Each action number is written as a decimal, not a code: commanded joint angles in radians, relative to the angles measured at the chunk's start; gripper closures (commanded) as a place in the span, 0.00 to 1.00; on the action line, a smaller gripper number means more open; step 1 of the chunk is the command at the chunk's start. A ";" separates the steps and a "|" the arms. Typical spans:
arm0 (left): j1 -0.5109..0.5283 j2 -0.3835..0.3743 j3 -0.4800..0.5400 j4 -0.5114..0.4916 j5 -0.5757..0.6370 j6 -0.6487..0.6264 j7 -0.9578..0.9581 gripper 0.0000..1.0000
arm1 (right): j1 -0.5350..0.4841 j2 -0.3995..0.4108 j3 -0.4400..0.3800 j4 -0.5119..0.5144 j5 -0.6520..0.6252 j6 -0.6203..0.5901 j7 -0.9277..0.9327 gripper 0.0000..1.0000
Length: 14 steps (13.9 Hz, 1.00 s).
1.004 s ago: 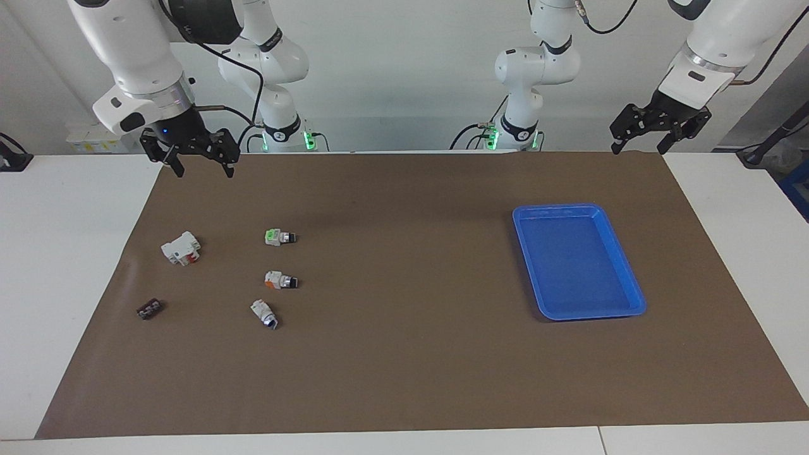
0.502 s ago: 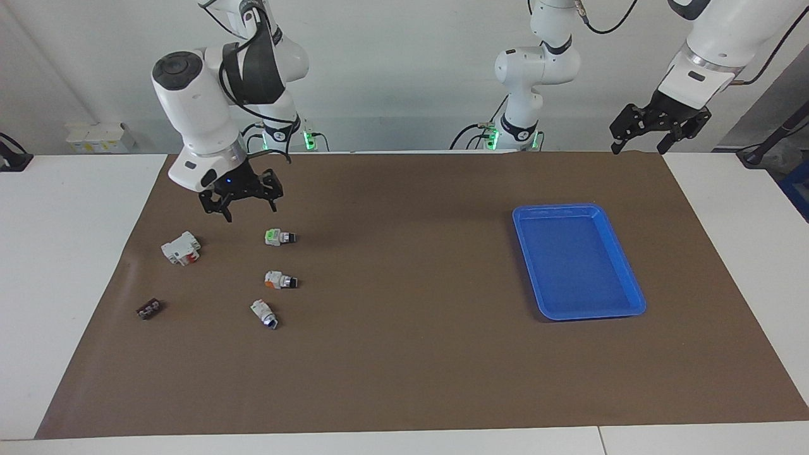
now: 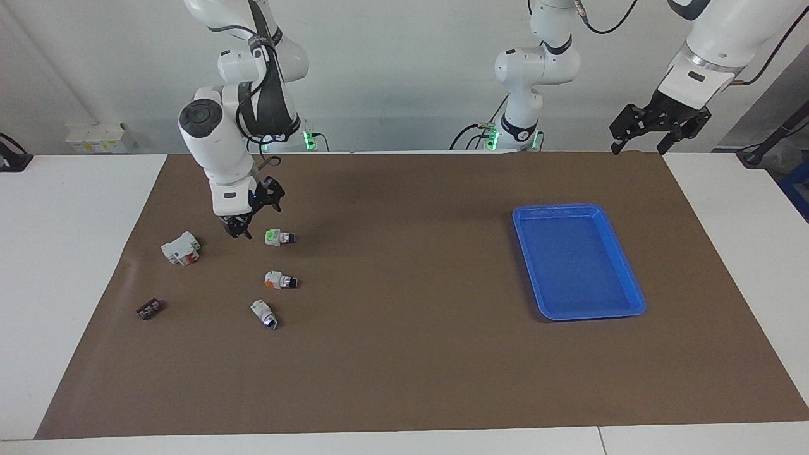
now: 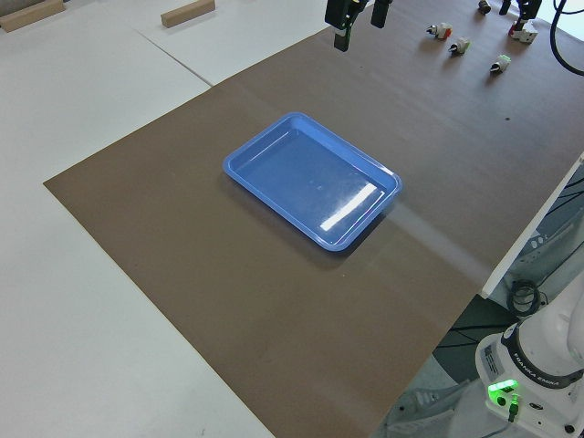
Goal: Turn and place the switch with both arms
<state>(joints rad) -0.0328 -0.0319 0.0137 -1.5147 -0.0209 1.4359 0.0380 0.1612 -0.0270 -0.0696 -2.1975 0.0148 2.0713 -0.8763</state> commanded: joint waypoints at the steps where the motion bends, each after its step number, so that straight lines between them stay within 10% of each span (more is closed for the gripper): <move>1: 0.005 -0.031 -0.006 -0.033 0.016 -0.005 -0.010 0.00 | -0.023 -0.007 0.004 -0.079 0.022 0.076 -0.201 0.00; 8: 0.007 -0.031 -0.006 -0.033 0.016 -0.005 -0.010 0.00 | -0.022 0.035 0.004 -0.235 0.022 0.352 -0.375 0.01; 14: 0.007 -0.031 -0.006 -0.033 0.016 -0.006 -0.010 0.00 | 0.000 0.056 0.004 -0.280 0.022 0.461 -0.392 0.24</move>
<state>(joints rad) -0.0328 -0.0319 0.0137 -1.5147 -0.0209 1.4358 0.0379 0.1484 0.0305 -0.0665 -2.4545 0.0151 2.4950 -1.2341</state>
